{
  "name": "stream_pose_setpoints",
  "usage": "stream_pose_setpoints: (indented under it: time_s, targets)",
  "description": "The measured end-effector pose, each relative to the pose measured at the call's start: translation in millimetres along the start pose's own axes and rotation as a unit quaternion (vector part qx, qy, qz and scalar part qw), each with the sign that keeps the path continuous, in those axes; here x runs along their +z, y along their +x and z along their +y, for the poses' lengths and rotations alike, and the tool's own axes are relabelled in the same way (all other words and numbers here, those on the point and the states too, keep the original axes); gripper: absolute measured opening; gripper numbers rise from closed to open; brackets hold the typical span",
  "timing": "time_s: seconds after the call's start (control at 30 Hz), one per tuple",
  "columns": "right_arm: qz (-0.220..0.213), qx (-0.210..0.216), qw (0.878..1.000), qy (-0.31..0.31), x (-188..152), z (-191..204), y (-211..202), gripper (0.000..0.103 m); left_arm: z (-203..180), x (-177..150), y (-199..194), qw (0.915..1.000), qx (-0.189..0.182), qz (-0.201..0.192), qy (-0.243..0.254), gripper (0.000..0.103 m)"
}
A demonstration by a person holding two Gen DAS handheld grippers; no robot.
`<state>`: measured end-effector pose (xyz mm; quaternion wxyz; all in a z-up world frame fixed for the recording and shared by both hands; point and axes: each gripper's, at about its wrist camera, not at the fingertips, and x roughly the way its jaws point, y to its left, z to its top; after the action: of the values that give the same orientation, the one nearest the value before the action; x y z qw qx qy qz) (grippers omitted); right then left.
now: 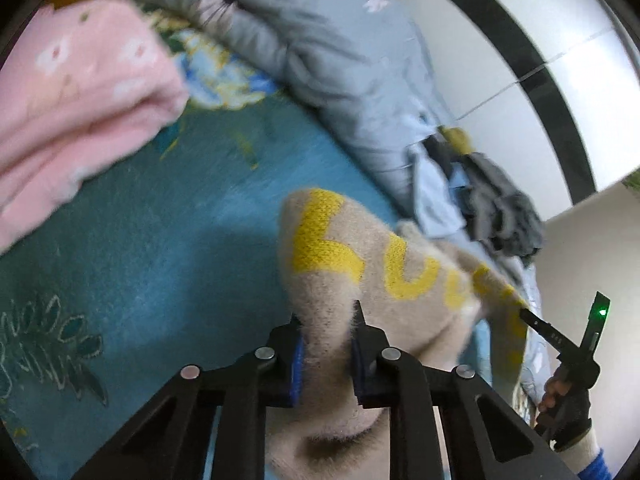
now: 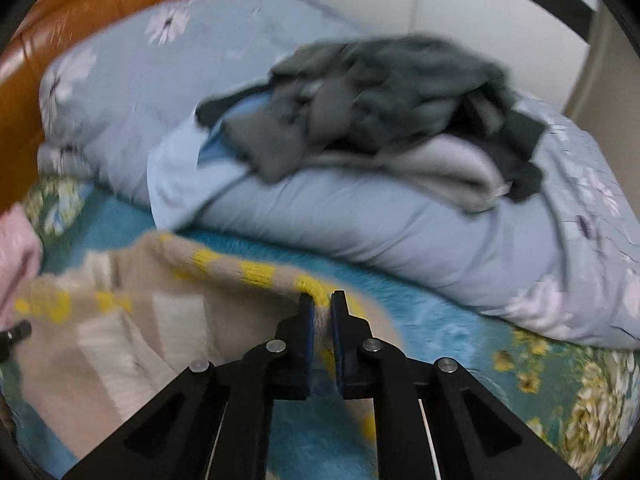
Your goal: Fold clothes
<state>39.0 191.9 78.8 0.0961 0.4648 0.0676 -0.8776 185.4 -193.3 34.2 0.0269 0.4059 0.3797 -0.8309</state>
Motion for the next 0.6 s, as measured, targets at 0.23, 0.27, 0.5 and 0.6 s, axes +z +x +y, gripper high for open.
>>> stream_pose_setpoints:
  time_s: [0.23, 0.27, 0.5, 0.6]
  targets:
    - [-0.064, -0.036, 0.997, 0.03, -6, -23, -104, 0.007, -77, 0, -45, 0.9938, -0.069, -0.035, 0.079, 0.017]
    - [-0.073, -0.041, 0.996, 0.035, -9, -29, -120, 0.007, -88, 0, -51, 0.9923, -0.08, -0.041, 0.086, 0.017]
    - [-0.136, -0.082, 0.985, 0.063, -47, -73, -218, 0.006, -155, -1, -108, 0.9743, -0.154, -0.077, 0.145, 0.017]
    - [-0.164, -0.1, 0.978, 0.08, -69, -98, -260, 0.006, -181, -5, -130, 0.9635, -0.181, -0.088, 0.176, 0.017]
